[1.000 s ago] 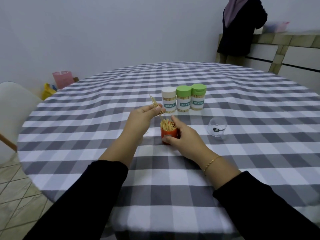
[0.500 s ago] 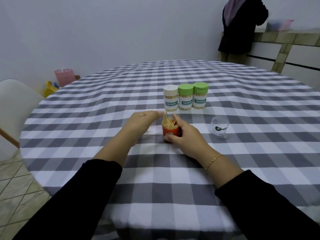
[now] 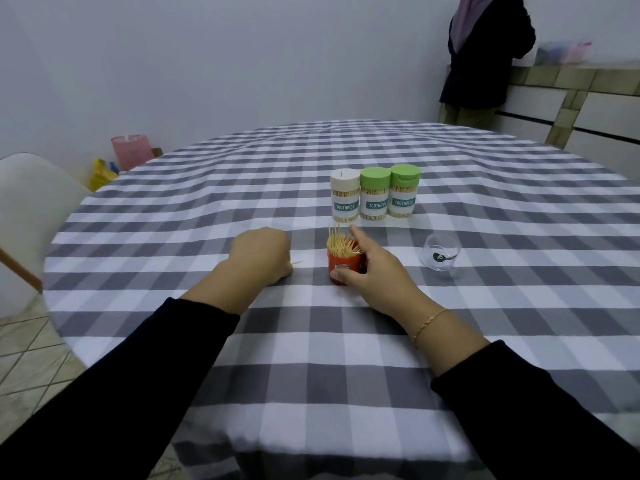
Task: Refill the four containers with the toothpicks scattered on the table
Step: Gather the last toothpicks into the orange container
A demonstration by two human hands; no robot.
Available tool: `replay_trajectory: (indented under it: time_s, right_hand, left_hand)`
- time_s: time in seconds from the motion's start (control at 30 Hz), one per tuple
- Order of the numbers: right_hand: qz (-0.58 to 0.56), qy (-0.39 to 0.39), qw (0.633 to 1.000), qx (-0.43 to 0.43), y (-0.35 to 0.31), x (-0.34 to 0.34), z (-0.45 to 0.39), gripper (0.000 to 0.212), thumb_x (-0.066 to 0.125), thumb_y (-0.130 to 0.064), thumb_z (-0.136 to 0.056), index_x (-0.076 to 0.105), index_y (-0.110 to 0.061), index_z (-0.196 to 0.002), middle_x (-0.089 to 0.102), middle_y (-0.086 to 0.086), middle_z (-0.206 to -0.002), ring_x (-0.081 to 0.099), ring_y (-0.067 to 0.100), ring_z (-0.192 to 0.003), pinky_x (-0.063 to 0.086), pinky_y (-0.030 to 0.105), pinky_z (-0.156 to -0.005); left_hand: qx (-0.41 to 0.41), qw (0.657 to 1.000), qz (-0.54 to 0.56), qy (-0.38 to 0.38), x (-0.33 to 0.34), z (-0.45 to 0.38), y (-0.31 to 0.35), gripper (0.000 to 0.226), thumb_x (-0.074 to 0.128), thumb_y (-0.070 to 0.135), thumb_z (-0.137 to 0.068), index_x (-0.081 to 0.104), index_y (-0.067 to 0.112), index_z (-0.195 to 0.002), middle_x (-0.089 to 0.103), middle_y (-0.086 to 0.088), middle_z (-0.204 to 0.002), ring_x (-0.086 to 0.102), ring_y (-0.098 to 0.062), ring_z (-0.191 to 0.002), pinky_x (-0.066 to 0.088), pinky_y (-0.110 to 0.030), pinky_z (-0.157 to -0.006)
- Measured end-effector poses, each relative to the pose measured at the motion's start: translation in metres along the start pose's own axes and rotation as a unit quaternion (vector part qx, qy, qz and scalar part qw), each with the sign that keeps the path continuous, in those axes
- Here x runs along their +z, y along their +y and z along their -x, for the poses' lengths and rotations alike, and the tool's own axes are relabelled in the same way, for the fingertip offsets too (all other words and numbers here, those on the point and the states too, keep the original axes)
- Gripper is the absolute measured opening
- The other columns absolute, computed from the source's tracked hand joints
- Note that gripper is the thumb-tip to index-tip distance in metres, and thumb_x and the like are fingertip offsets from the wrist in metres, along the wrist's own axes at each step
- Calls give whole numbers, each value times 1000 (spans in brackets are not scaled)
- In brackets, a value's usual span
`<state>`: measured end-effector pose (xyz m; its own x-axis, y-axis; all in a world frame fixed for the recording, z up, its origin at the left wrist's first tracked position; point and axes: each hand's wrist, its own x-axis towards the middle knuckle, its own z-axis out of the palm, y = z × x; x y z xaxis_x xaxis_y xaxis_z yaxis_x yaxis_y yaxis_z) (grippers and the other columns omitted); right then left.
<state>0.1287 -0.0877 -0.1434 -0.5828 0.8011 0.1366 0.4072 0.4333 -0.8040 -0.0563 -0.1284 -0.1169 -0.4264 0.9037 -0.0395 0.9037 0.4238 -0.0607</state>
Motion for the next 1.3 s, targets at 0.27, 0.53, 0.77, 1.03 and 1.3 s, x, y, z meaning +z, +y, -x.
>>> replay_trajectory:
  time_s: [0.27,0.53,0.77,1.03,1.3]
  right_hand:
    - [-3,3,1000,-3,0,-1,0,83,69,-26,-86,17,-27,-151,36,-2,-150,39,16,-133,30,23,-105]
    - [-4,-1,1000,-1,-1,-1,1,82,68,-26,-87,15,-28,-151,35,-2,-151,38,17,-133,31,25,-105]
    - [-1,-4,1000,-2,-2,-2,2,83,68,-27,-87,15,-29,-151,33,-3,-152,37,17,-134,31,26,-106]
    - [-5,-1,1000,-2,-1,-1,1,83,69,-27,-86,16,-29,-151,35,-3,-150,38,16,-133,32,25,-106]
    - [-5,-1,1000,-8,-1,-1,0,84,70,-25,-85,17,-28,-151,37,-4,-149,41,15,-131,34,24,-105]
  left_hand:
    - [2,1000,-4,-22,-2,-3,4,16,62,28,-89,65,13,-93,61,-4,-81,60,-21,-79,53,-29,-72]
    - [11,997,28,-67,-7,-7,0,21,66,28,-86,64,11,-98,62,-5,-87,59,-21,-83,52,-31,-77]
    - [-23,996,81,8,-2,-3,4,19,64,27,-87,69,11,-96,65,-7,-89,61,-21,-82,51,-29,-70]
    - [-23,798,583,150,-10,14,22,11,63,31,-92,66,25,-83,68,9,-84,66,-7,-78,50,-29,-79]
    - [47,783,614,91,7,22,33,6,67,32,-88,69,28,-84,67,9,-95,60,0,-88,43,-15,-69]
